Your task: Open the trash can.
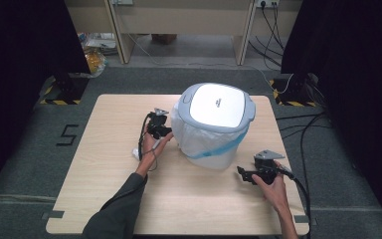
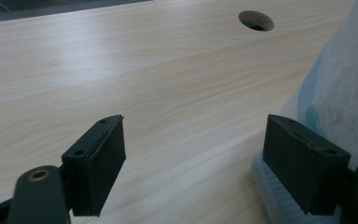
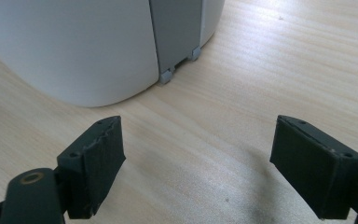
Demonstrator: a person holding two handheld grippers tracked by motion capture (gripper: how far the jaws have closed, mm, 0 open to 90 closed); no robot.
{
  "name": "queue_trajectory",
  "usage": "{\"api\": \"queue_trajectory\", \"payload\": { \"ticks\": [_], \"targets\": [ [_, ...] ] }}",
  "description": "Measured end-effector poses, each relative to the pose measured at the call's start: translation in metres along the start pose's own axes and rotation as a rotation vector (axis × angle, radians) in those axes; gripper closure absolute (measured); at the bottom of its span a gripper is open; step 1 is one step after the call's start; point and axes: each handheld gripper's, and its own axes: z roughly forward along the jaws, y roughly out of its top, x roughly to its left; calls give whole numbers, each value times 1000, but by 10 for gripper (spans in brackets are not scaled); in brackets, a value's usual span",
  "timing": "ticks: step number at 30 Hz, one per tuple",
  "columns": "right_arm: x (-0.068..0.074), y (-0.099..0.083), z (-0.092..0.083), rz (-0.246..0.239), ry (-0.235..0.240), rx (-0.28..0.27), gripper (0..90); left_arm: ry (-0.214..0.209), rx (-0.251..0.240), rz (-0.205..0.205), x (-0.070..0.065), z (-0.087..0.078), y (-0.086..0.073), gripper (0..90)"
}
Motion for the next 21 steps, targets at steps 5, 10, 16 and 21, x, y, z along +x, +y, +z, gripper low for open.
{"api": "queue_trajectory", "payload": {
  "ticks": [5, 10, 16, 21],
  "targets": [
    [1, 0, -1, 5, 4, -1, 172, -24, 9, -4, -6, 19, 5, 207],
    [-1, 0, -2, 5, 7, -2, 172, -40, 21, -26, -3, 29, 4, 216],
    [-1, -1, 1, 7, 10, 3, 174, -65, 10, -44, 0, 34, 7, 212],
    [-1, -1, 1, 10, 13, 4, 176, -88, 19, -54, 1, 37, 9, 229]
  ]
}}
